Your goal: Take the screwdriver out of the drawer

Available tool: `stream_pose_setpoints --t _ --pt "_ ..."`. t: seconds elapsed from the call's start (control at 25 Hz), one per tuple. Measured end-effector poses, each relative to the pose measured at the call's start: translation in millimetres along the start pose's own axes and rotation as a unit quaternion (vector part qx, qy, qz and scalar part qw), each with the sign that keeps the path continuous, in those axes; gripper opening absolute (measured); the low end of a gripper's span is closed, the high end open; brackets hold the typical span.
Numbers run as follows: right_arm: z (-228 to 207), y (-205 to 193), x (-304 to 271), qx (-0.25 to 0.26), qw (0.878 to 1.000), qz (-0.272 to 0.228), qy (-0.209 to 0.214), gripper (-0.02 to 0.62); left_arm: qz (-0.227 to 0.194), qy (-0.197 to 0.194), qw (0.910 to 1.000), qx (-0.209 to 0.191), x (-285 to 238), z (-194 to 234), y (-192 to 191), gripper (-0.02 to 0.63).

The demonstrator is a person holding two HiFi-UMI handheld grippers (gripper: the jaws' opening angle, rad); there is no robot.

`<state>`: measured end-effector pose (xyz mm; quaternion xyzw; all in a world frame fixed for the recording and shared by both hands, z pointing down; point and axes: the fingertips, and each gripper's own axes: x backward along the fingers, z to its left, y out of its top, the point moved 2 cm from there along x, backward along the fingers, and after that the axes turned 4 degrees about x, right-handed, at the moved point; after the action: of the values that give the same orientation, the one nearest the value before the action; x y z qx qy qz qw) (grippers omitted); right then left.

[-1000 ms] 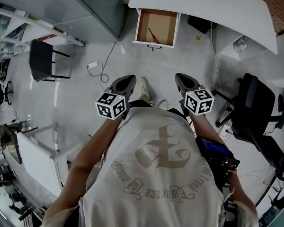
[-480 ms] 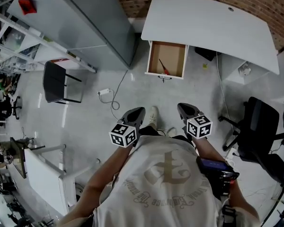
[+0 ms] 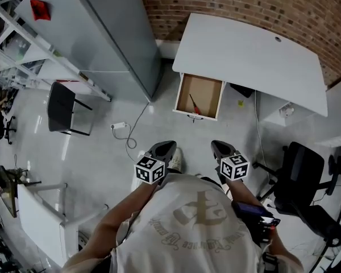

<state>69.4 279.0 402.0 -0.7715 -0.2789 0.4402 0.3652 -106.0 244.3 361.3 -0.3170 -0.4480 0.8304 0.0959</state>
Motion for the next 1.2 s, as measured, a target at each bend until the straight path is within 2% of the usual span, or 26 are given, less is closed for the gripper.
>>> stream_pose_setpoints --t 0.48,0.84,1.2 --pt "-37 28 -22 -0.019 0.999 0.001 -0.048 0.025 0.016 -0.055 0.9983 -0.013 -58 30 42 0.021" --pt "-45 50 -55 -0.042 0.995 -0.009 -0.088 0.025 0.024 -0.094 0.9949 -0.029 -86 65 75 0.021" --pt "-38 82 -103 -0.052 0.993 -0.035 -0.105 0.025 0.023 -0.098 0.9942 -0.039 -80 120 103 0.021"
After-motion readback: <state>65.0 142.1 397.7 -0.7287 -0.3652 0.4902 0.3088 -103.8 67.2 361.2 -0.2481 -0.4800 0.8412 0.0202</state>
